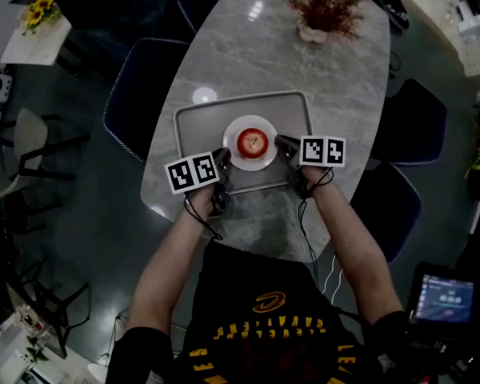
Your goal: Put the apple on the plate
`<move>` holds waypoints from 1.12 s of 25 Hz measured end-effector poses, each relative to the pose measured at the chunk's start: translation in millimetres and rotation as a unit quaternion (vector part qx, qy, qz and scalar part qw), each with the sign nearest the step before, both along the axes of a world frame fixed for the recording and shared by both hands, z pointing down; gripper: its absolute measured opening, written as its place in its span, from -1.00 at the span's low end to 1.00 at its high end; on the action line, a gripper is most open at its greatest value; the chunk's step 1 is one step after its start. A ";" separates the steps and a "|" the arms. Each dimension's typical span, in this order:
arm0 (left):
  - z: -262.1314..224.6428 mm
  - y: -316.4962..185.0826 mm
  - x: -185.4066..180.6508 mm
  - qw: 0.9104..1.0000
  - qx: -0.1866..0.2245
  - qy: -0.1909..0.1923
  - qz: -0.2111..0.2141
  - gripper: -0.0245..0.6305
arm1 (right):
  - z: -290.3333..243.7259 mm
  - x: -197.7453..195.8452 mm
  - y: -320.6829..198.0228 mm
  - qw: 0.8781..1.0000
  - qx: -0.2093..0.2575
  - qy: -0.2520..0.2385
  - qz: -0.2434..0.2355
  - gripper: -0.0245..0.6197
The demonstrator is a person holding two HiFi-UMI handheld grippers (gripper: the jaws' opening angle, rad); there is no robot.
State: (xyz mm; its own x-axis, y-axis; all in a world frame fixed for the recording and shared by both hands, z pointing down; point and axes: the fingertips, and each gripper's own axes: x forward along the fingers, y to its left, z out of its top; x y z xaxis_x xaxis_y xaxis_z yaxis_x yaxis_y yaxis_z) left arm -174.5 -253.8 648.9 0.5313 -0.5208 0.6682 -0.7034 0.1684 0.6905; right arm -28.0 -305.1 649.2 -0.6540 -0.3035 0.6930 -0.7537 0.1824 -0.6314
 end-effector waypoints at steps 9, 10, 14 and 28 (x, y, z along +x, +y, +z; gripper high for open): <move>-20.3 3.0 -11.1 0.981 0.087 -0.154 0.076 -0.75 | -20.7 1.8 -3.0 0.962 0.154 0.169 -0.150 -0.83; -25.5 4.0 -12.1 0.980 0.098 -0.158 0.074 -0.75 | -26.0 4.0 -2.8 0.962 0.164 0.164 -0.145 -0.83; -49.3 16.2 -5.5 0.972 0.140 -0.162 0.097 -0.76 | -56.1 14.7 6.2 0.958 0.217 0.148 -0.118 -0.83; -148.2 99.0 79.2 0.933 0.278 -0.157 0.164 -0.92 | -135.0 36.3 98.5 0.950 0.298 0.046 -0.078 -0.84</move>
State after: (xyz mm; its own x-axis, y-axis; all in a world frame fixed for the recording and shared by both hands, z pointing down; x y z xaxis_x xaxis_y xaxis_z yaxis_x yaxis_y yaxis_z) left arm -95.3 -154.7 500.7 0.5464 -0.6779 0.4918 -0.8366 -0.4146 0.3581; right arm 8.4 -206.7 514.2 -0.6687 -0.5641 0.4844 -0.7348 0.6011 -0.3144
